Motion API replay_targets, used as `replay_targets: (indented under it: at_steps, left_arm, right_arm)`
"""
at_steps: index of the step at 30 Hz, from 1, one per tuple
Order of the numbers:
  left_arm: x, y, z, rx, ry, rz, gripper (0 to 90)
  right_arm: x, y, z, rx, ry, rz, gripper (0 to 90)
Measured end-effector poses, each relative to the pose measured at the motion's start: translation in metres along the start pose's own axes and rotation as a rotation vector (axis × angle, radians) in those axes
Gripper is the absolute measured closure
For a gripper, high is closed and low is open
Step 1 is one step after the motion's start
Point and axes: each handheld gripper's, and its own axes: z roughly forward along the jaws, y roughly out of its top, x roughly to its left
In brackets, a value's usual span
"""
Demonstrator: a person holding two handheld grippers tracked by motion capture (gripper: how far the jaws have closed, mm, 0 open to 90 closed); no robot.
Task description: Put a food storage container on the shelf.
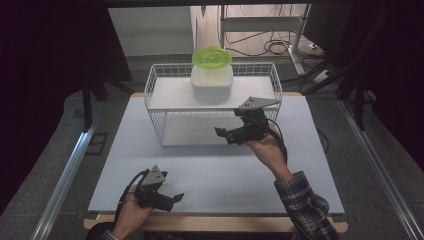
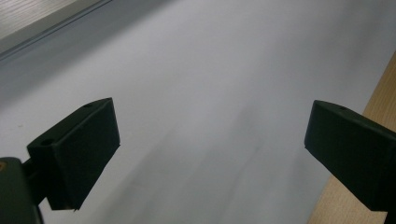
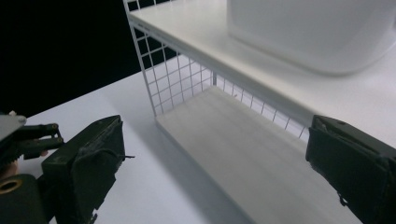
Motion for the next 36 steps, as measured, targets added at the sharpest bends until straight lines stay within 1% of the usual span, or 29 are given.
replay_targets:
  at_steps: [4, 6, 8, 12, 20, 25, 30, 36]
  left_arm:
    - [0.000, 0.000, 0.000, -0.001, 0.000, -0.001, 3.2]
    - [0.000, 0.000, 0.000, -0.001, 0.000, -0.001, 3.2]
    - [-0.001, 0.000, 0.000, 0.000, 0.000, 0.000, 3.2]
    - [-0.001, 0.000, 0.000, 0.000, 0.001, 0.003, 3.3]
    - [-0.001, 0.000, -0.001, -0.002, 0.000, 0.007, 3.3]
    - [-0.001, 0.000, -0.001, -0.007, 0.001, 0.009, 3.2]
    - [-0.001, 0.000, -0.001, -0.016, 0.008, 0.018, 2.4]
    - [0.000, -0.001, -0.002, -0.026, 0.008, 0.014, 1.6]
  right_arm:
    - [-0.001, -0.015, 0.002, 0.005, 0.005, 0.014, 4.6]
    - [-0.001, -0.019, 0.002, 0.027, 0.006, 0.012, 4.1]
    - [-0.001, -0.022, 0.000, 0.017, -0.003, 0.011, 4.2]
    - [-0.001, -0.027, -0.003, 0.015, 0.002, 0.010, 4.1]
    - [0.006, -0.045, -0.007, 0.046, 0.023, 0.015, 4.1]
    - [0.009, -0.055, -0.006, 0.058, 0.020, 0.019, 3.8]
    - [0.010, -0.065, -0.008, 0.070, 0.007, 0.025, 3.3]
    - [0.010, -0.078, -0.012, 0.080, -0.012, 0.035, 2.8]
